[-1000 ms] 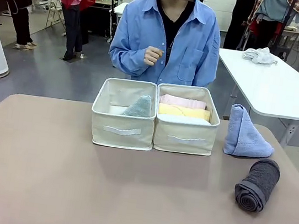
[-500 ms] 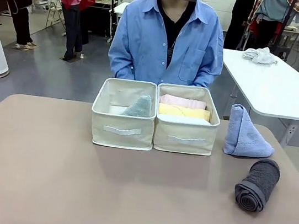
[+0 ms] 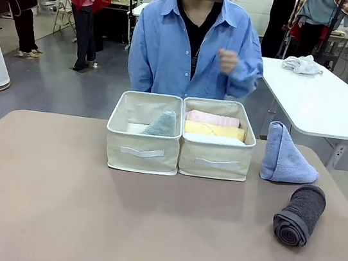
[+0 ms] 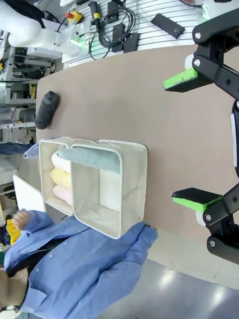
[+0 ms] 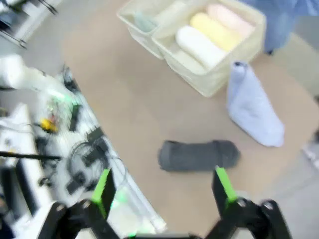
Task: Sort the towels based on their folding style.
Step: Pick up another triangle-folded towel from the table and place it in the left Fabric basket.
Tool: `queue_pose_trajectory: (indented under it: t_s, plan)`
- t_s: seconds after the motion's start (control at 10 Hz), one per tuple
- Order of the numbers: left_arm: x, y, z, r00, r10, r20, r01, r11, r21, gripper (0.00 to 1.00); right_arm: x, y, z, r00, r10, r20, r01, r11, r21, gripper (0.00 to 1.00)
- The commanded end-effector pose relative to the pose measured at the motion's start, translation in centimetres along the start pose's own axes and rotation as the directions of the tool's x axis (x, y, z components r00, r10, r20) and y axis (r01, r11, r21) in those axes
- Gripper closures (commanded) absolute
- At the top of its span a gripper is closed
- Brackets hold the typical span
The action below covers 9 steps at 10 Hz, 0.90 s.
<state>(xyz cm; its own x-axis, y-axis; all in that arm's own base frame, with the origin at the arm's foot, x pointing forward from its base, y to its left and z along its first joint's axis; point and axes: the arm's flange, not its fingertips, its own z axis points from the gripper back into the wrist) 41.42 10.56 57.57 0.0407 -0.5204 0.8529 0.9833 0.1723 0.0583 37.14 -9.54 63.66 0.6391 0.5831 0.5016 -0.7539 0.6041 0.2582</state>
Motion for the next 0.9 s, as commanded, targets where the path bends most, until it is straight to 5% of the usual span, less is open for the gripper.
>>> queue_pose_trajectory:
  t_s: [0.0,0.3,0.5,0.8]
  plan:
    - [0.0,0.1,0.2,1.0,-0.002,0.003,0.002,1.0,0.003,0.0,3.6,-1.0,-3.7,0.981,0.006,-0.192,-0.032,0.991,-0.131,0.0]
    - [0.0,0.1,0.2,1.0,-0.002,0.003,0.002,1.0,0.003,0.0,5.2,-1.3,-6.5,0.963,0.074,-0.259,-0.106,0.988,-0.112,0.0]
    - [0.0,0.1,0.2,1.0,-0.002,0.003,0.002,1.0,0.003,0.0,-3.5,2.6,1.2,0.931,0.038,-0.362,-0.098,0.984,-0.149,0.0]
    - [0.0,0.1,0.2,1.0,-0.002,0.003,0.002,1.0,0.003,0.0,-11.5,4.0,7.8,0.968,-0.003,-0.25,-0.024,0.994,-0.105,0.0]
